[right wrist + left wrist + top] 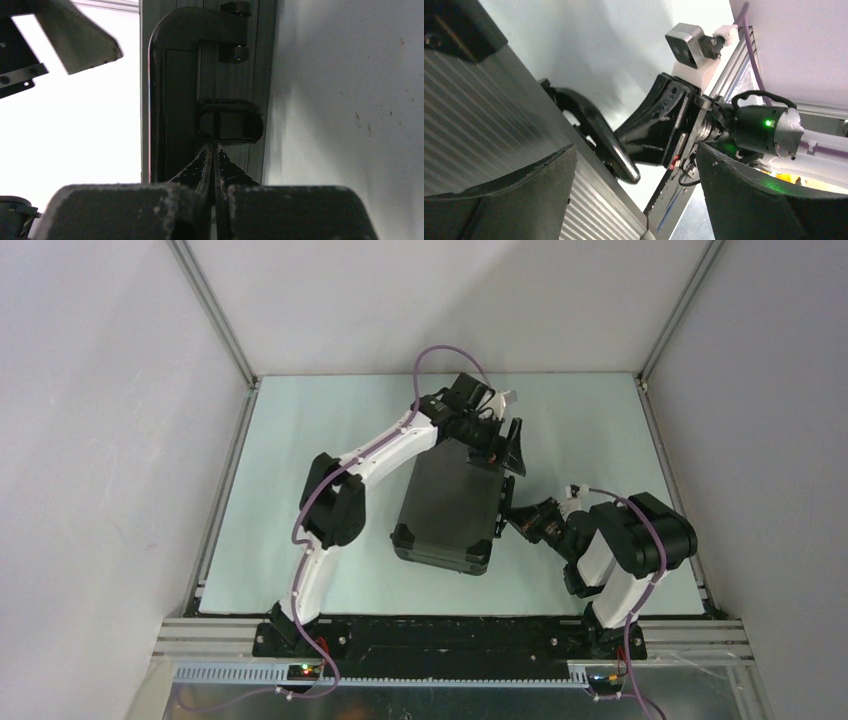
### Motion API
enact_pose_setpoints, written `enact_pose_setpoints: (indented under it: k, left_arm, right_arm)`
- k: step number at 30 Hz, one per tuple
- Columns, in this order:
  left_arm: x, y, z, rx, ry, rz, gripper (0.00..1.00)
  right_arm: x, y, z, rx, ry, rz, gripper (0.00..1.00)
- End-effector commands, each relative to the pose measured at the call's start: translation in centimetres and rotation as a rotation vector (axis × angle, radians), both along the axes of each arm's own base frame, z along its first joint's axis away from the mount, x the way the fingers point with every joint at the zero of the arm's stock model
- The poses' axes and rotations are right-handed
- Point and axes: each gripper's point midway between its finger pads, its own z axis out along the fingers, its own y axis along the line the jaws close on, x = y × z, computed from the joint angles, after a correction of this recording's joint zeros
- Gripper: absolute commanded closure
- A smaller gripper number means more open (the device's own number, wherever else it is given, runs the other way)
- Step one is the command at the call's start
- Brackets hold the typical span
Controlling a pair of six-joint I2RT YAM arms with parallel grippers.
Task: Pack up texas hold em set
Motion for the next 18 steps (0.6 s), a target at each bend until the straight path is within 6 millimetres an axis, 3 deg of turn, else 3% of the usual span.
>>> enact_pose_setpoints:
  k: [1, 7, 18]
  left_arm:
    - [-0.4, 1.6, 4.8, -0.022, -0.116, 0.018, 0.06]
    - [-1.3, 1.9, 3.0, 0.014, -0.089, 0.007, 0.07]
    - [-4.5, -1.4, 1.8, 0.016, -0.074, -0.081, 0.09]
  right_arm:
    - [0.5, 0.3, 1.0, -0.011, -0.072, 0.017, 0.98]
    - [0.5, 0.3, 0.7, -0.019, -0.065, 0.016, 0.98]
    - [0.4, 0.1, -0.2, -0.043, -0.052, 0.016, 0.99]
